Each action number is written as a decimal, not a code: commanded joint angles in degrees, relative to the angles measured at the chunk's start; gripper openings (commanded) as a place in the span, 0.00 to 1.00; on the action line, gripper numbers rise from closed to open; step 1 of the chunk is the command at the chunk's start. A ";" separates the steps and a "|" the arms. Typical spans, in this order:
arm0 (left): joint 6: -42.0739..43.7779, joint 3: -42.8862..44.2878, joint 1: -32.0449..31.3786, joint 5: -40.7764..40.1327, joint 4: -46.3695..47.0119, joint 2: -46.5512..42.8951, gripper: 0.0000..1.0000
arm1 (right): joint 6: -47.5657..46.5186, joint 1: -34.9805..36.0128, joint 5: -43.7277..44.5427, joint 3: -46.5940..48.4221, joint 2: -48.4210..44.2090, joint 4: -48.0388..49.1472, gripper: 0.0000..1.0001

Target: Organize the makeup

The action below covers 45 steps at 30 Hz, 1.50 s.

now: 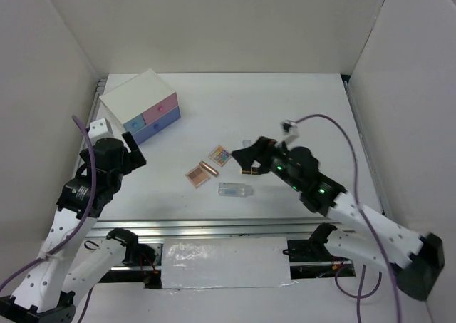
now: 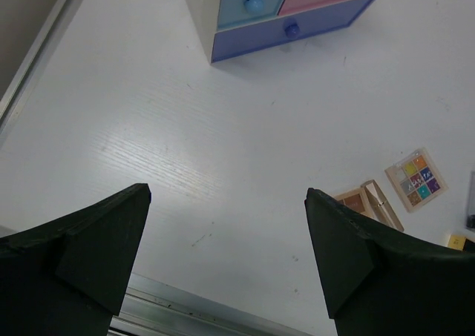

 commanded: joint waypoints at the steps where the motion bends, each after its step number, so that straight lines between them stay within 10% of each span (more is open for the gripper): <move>1: -2.02 1.82 -0.57 -4.19 -0.24 -2.44 0.99 | 5.08 0.44 -10.87 4.13 20.21 26.00 1.00; 19: -0.44 1.38 -0.48 -5.69 1.07 -2.98 0.99 | 29.96 -0.43 -19.95 56.61 98.41 63.05 0.89; 45: 1.05 1.03 -0.22 -2.61 2.92 -3.32 0.99 | 31.54 -2.72 -15.46 77.46 111.45 50.31 0.61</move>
